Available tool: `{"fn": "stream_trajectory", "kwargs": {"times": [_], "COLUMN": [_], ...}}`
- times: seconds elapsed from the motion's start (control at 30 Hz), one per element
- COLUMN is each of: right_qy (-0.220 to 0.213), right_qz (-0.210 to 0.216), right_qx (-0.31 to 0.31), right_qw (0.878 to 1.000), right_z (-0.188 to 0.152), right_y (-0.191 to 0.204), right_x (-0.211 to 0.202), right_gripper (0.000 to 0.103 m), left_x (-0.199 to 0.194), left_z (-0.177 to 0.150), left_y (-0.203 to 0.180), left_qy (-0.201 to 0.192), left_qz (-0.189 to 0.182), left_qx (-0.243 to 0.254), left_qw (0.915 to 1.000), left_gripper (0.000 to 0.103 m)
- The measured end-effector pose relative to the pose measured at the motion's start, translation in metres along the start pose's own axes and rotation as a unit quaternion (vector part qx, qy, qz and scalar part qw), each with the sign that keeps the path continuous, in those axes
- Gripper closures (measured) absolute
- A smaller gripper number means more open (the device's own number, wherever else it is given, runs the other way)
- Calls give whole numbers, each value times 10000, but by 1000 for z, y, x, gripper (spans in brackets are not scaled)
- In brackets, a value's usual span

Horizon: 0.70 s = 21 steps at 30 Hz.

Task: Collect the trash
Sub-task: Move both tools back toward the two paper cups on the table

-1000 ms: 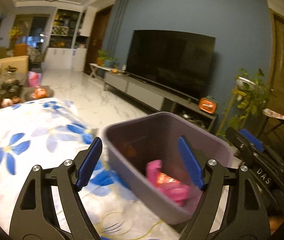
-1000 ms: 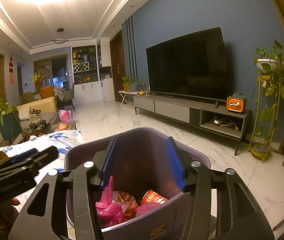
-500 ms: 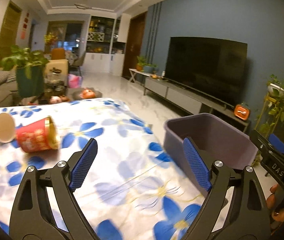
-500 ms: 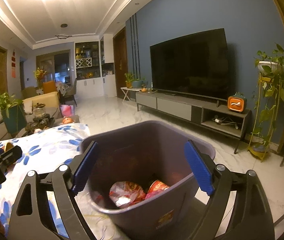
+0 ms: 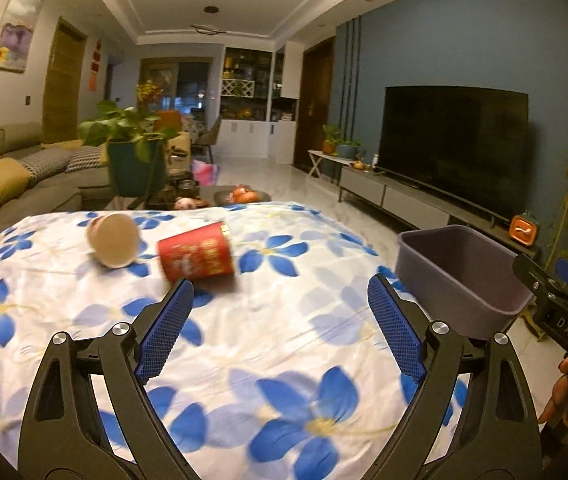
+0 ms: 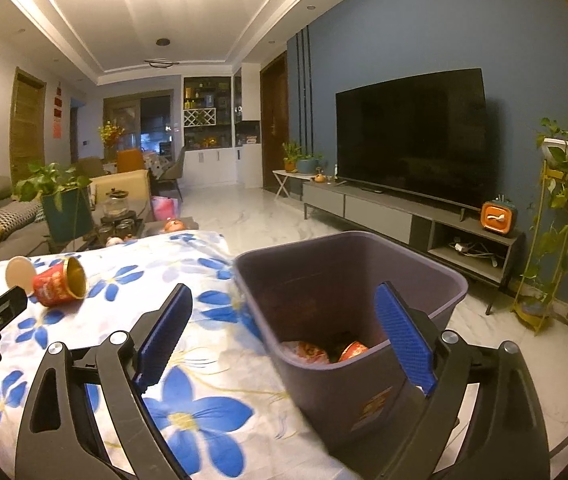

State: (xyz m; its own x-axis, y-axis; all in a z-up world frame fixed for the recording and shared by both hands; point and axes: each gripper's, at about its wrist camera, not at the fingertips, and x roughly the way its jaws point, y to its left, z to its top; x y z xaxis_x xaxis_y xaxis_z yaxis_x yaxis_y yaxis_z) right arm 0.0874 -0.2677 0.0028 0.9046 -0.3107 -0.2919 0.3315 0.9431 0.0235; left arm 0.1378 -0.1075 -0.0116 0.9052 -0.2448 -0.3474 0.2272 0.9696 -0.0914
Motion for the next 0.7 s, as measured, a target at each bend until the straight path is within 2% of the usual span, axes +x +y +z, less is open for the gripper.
{"fn": "stream_trajectory", "kwargs": {"times": [0.13,0.4,0.7], "right_qy": [11,95,255], "right_qz": [134,446,1122], "right_qx": [45,-116,-362], "right_qw": [9999,9989,9927], "right_z": [0,-4,-7], "right_y": [13,49,116], "right_x": [-6,-7,12], "right_gripper": [9,9,9], "left_x": [-13,-28,-31], "left_z": [-3,-8,-8], "left_y": [22,71,133], "left_qy": [-2,11,40], "left_qz": [150,587,1193], "left_qx": [-120,-301,-490], "left_qw": [9998,9978,9916], "left_gripper": [16,16,16]}}
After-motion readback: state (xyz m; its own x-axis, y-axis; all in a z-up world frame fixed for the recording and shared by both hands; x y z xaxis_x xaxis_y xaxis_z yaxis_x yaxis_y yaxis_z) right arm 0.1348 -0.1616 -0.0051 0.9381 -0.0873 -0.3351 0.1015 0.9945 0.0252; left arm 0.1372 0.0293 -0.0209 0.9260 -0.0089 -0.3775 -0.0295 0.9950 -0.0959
